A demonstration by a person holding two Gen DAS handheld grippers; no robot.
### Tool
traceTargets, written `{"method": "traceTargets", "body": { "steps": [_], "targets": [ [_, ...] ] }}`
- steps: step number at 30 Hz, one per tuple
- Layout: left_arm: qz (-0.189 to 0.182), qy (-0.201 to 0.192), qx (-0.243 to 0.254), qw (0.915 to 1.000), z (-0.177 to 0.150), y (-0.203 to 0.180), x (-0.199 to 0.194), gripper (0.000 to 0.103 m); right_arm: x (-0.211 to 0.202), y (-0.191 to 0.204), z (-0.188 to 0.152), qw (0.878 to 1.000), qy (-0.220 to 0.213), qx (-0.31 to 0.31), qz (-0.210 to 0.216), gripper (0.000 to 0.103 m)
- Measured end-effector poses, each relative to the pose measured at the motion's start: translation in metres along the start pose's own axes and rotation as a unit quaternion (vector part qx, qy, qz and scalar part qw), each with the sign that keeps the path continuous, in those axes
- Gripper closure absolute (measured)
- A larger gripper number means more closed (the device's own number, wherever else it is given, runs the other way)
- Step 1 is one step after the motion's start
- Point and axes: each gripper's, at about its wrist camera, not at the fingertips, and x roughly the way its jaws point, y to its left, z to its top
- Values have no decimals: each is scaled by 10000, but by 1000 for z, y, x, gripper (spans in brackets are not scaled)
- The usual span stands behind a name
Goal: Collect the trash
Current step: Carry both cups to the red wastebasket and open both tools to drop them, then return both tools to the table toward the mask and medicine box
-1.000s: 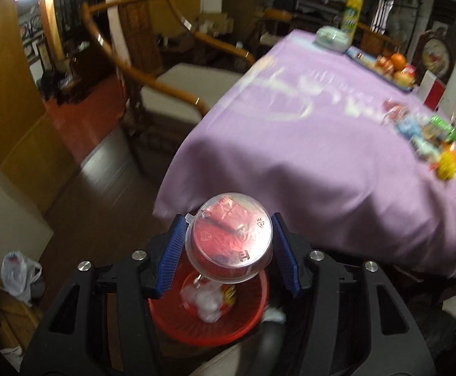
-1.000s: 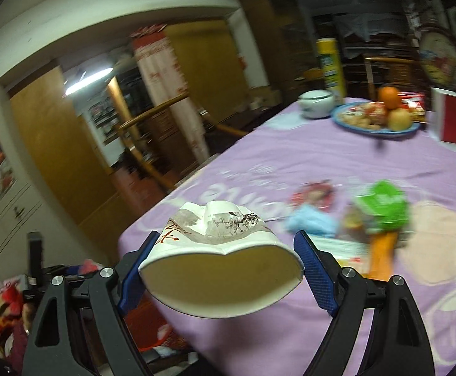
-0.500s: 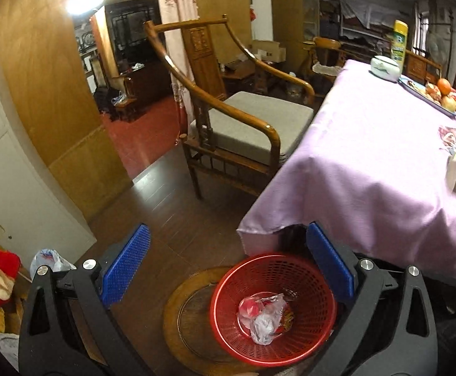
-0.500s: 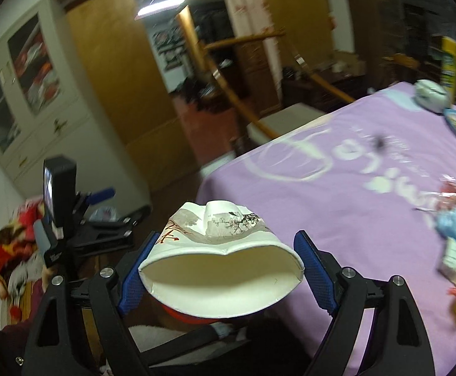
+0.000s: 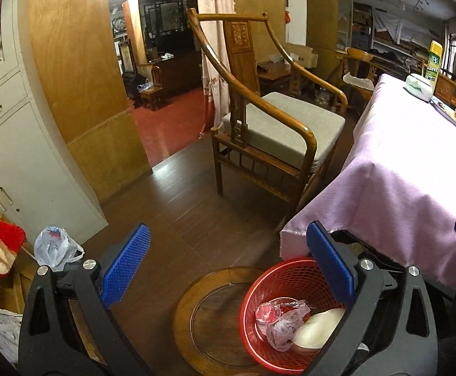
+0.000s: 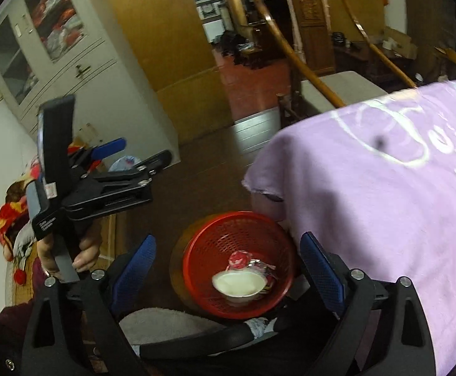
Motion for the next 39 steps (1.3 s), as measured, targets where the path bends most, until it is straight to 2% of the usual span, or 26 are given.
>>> {"method": "traceTargets", "body": {
  "steps": [4, 9, 16, 20, 26, 29, 32, 35, 39],
  "targets": [
    [-70, 51, 76, 9999, 0, -11, 1, 7, -16, -24, -6, 9992, -208, 338, -92, 12],
    [-338, 78, 146, 9993, 2, -28, -3, 7, -45, -55, -19, 9953, -571, 704, -343, 11],
    [-668, 140, 393, 9969, 5, -69, -12, 7, -102, -95, -44, 9824, -1219, 1170, -796, 8],
    [-890, 152, 587, 9942, 8, -101, -21, 7, -146, -121, -73, 9679, -1694, 1487, -1114, 7],
    [-1230, 167, 1010, 9871, 9, -162, -34, 7, -206, -165, -126, 9389, -2249, 1970, -1703, 6],
    [-1458, 232, 1256, 9810, 11, -199, -39, 7, -235, -191, -159, 9173, -2458, 2236, -2193, 6],
    [-1739, 297, 1506, 9727, 12, -243, -43, 7, -252, -213, -185, 8995, -2557, 2468, -2541, 6],
    [-1937, 325, 1706, 9656, 10, -279, -45, 7, -267, -239, -211, 8765, -2592, 2716, -3013, 6],
    [-2135, 387, 2155, 9521, 8, -339, -44, 7, -280, -270, -236, 8603, -2649, 3051, -3108, 6]
  ]
}}
